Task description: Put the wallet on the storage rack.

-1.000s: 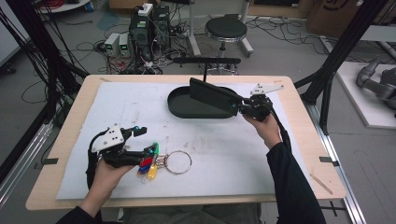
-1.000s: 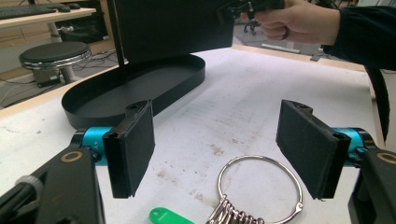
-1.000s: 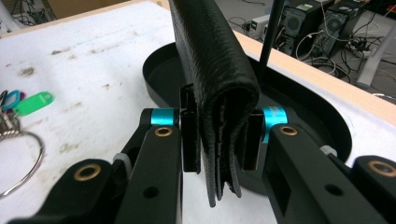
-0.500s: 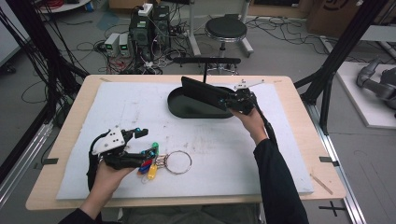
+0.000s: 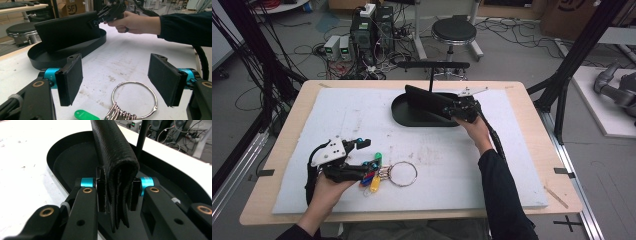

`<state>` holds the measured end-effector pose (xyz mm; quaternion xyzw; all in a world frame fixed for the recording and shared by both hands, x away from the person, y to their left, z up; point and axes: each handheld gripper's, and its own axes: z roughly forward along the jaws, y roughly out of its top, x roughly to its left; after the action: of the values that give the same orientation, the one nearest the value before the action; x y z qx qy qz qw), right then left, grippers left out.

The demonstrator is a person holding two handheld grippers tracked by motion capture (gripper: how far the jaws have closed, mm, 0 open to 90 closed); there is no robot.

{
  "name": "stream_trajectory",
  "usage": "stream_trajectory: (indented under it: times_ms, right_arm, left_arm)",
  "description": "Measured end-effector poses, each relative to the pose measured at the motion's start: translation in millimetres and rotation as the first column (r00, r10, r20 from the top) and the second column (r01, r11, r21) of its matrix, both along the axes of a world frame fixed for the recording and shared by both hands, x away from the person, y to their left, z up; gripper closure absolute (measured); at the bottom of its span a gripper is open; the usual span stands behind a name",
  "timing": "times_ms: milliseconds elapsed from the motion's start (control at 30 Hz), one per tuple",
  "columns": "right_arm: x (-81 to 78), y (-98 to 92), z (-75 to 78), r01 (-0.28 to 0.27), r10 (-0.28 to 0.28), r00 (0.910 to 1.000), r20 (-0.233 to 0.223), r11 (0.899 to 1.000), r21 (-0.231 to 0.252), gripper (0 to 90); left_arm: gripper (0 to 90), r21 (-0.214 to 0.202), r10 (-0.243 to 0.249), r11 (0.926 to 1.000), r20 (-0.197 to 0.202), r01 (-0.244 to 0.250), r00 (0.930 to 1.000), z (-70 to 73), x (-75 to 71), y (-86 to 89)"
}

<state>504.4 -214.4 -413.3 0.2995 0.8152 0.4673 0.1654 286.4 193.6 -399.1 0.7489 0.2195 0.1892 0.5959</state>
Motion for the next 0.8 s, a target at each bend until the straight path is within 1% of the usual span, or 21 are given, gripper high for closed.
stream_trajectory:
  times_ms: [67, 100, 167, 200, 333, 367, 400, 433, 467, 500, 533, 667, 700, 733, 767, 800]
  right_arm:
    - [0.6, 0.3, -1.5, 0.002, -0.002, 1.0000, -0.005, 1.000, -0.003, 76.2]
    - [2.5, -0.9, -4.5, 0.005, -0.005, 1.0000, -0.008, 1.000, 0.011, 76.0]
    - [3.3, -1.7, -5.5, 0.006, -0.006, 0.9999, -0.011, 1.000, 0.016, 75.9]
    - [4.6, -3.2, -7.4, 0.011, -0.010, 0.9997, -0.022, 1.000, 0.026, 75.6]
    - [5.9, -4.9, -9.2, 0.008, -0.008, 0.9996, -0.026, 1.000, 0.023, 75.1]
    - [6.3, -5.4, -9.9, 0.008, -0.007, 0.9995, -0.030, 1.000, 0.013, 74.4]
    - [6.3, -5.4, -9.9, 0.008, -0.007, 0.9995, -0.030, 1.000, 0.013, 74.4]
    - [6.9, -6.4, -10.7, 0.010, -0.010, 0.9991, -0.040, 1.000, -0.001, 73.3]
    - [6.9, -6.4, -10.7, 0.010, -0.010, 0.9991, -0.040, 1.000, -0.001, 73.3]
    - [7.1, -6.6, -11.7, 0.022, -0.022, 0.9985, -0.050, 1.000, -0.015, 71.7]
    - [7.1, -6.6, -11.7, 0.022, -0.022, 0.9985, -0.050, 1.000, -0.015, 71.7]
    - [6.5, -7.2, -10.1, 0.051, -0.052, 0.9979, -0.037, 0.998, -0.030, 65.3]
    - [6.0, -7.5, -9.1, 0.052, -0.053, 0.9981, -0.033, 0.998, -0.030, 63.4]
    - [6.0, -7.5, -9.1, 0.052, -0.053, 0.9981, -0.033, 0.998, -0.030, 63.4]
    - [5.5, -7.5, -8.2, 0.060, -0.061, 0.9978, -0.028, 0.998, -0.036, 59.1]
    - [5.0, -8.8, -6.7, 0.082, -0.083, 0.9963, -0.021, 0.996, -0.042, 52.2]
  left_arm:
    - [28.0, 0.003, -0.002, 1.0000, -0.002, 0.002, 1.0000, -0.5, 0.6, -0.6]
    - [28.0, 0.002, -0.003, 1.0000, -0.005, 0.003, 1.0000, -1.2, 0.9, -1.5]
    - [28.0, 0.005, -0.004, 1.0000, -0.005, 0.004, 1.0000, -1.5, 1.2, -1.7]
    - [28.0, 0.005, -0.005, 1.0000, -0.009, 0.005, 0.9999, -2.0, 1.1, -2.2]
    - [27.9, 0.004, -0.007, 1.0000, -0.008, 0.007, 0.9999, -2.5, 1.1, -2.4]
    - [27.9, 0.006, -0.008, 1.0000, -0.006, 0.008, 1.0000, -2.6, 0.8, -2.5]
    - [27.9, 0.006, -0.008, 1.0000, -0.006, 0.008, 1.0000, -2.6, 0.8, -2.5]
    - [27.9, 0.007, -0.006, 1.0000, -0.007, 0.006, 1.0000, -2.8, 0.6, -2.4]
    - [27.9, 0.007, -0.006, 1.0000, -0.007, 0.006, 1.0000, -2.8, 0.6, -2.4]
    - [27.8, 0.009, -0.007, 0.9999, -0.009, 0.007, 0.9999, -3.2, 0.8, -2.2]
    - [27.7, 0.009, -0.007, 0.9999, -0.009, 0.007, 0.9999, -3.2, 0.8, -2.2]
    - [27.5, 0.011, -0.008, 0.9999, -0.014, 0.008, 0.9999, -3.7, 1.2, -1.9]
    - [27.5, 0.012, -0.008, 0.9999, -0.013, 0.008, 0.9999, -3.7, 1.2, -2.0]
    - [27.5, 0.014, -0.008, 0.9999, -0.012, 0.009, 0.9999, -3.7, 1.2, -2.0]
    - [27.5, 0.016, -0.010, 0.9998, -0.012, 0.010, 0.9999, -3.6, 1.2, -1.9]
    - [27.5, 0.016, -0.009, 0.9998, -0.012, 0.010, 0.9999, -3.7, 1.3, -2.0]
